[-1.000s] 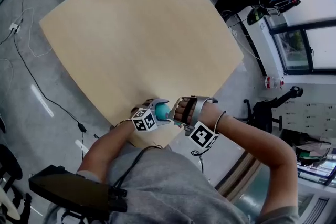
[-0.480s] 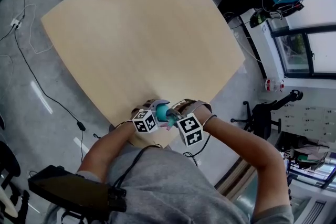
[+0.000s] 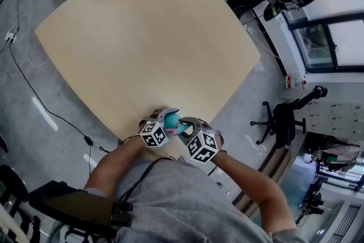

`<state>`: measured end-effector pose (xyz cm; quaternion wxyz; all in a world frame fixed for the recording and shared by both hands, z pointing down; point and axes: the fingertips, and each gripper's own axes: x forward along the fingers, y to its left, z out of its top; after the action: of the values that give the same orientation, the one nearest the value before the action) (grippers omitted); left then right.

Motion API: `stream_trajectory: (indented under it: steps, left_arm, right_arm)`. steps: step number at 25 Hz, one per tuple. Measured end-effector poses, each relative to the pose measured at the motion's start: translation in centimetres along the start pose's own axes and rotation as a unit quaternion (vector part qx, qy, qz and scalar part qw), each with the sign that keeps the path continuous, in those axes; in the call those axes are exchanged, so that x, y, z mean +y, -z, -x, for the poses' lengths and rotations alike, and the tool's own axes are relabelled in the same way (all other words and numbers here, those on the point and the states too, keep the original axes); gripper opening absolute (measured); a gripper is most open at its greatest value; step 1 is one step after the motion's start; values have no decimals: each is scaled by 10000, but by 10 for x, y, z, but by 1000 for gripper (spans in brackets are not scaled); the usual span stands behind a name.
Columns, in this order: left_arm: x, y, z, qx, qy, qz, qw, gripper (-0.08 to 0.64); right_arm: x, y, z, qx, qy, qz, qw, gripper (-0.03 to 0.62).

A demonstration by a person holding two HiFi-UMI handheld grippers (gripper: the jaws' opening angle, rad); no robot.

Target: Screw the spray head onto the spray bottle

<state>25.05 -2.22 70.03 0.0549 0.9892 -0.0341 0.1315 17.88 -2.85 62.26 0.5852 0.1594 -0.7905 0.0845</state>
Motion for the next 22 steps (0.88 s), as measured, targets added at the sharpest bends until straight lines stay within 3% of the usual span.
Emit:
stream_trajectory:
  steps: [11,14,18,22]
  left_arm:
    - [2,1,-4,29,10,16,10000,395]
    - [-1,8,1,264,10,-133,9996,394]
    - [-9,18,24,635,71,-642,9959,396]
    - [-17,20,65,714,158,-704,9948,396]
  right_arm:
    - [-4,2,-1,-10,56,20,10000,141]
    - [-1,-1,-2,-43,44,116,9999,141]
    - [5,-2,-3,-41,14,548,9985,141]
    - [8,-5,-1,91,141,972,9951,141]
